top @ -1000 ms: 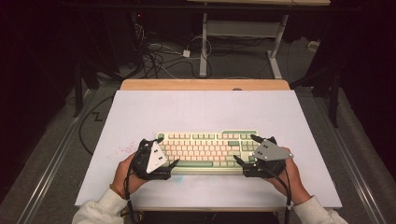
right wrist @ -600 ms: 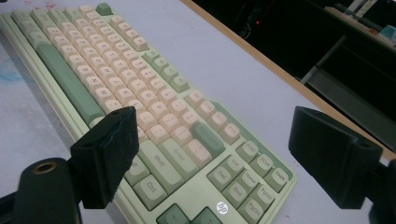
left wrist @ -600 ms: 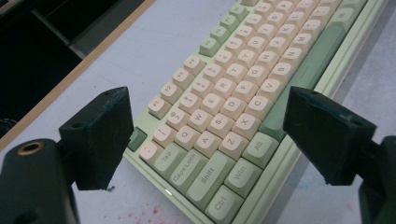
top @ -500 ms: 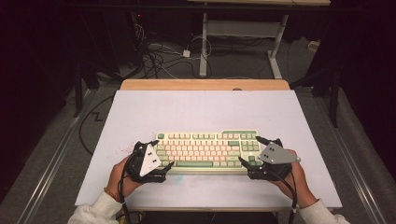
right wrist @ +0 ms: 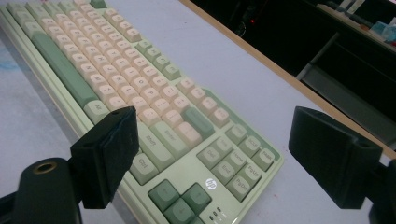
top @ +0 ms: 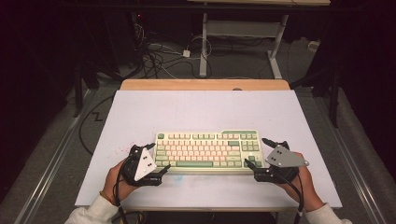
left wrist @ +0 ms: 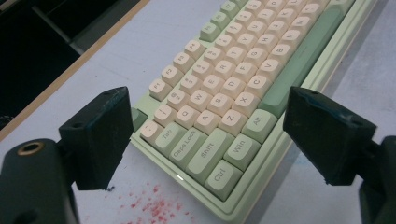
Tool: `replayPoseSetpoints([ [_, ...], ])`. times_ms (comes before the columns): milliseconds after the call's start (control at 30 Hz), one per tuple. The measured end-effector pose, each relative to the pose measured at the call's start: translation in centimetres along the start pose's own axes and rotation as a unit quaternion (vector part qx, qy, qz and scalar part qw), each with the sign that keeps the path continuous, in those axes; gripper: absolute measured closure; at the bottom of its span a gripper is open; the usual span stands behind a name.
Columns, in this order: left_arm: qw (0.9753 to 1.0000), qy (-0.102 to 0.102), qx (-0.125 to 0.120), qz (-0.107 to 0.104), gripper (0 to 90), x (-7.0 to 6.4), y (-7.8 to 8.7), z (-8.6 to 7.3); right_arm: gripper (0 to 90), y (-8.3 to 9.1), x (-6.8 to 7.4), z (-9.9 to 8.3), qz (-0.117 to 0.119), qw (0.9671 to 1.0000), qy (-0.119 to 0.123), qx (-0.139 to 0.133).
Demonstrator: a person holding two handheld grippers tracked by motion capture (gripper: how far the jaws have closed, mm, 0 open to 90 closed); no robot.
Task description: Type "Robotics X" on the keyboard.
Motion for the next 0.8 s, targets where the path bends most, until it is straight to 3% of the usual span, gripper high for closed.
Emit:
replayPoseSetpoints([
  [800, 0.9997, 0.021, 0.01, -0.002, 15.7, 0.6, 0.2, -2.6, 16.4, 1.4, -2.3, -3.9, -0.03, 0.9987, -0.041, 0.008],
])
Point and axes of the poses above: each handheld gripper's, and its own axes: y roughly backward along the jaws, z roughly out of its top, x roughly to its left, the point moved 7 cm from there along -y, roughly forward along the jaws, and after that the axes turned 2 degrees about x, right-handed, at the moved point
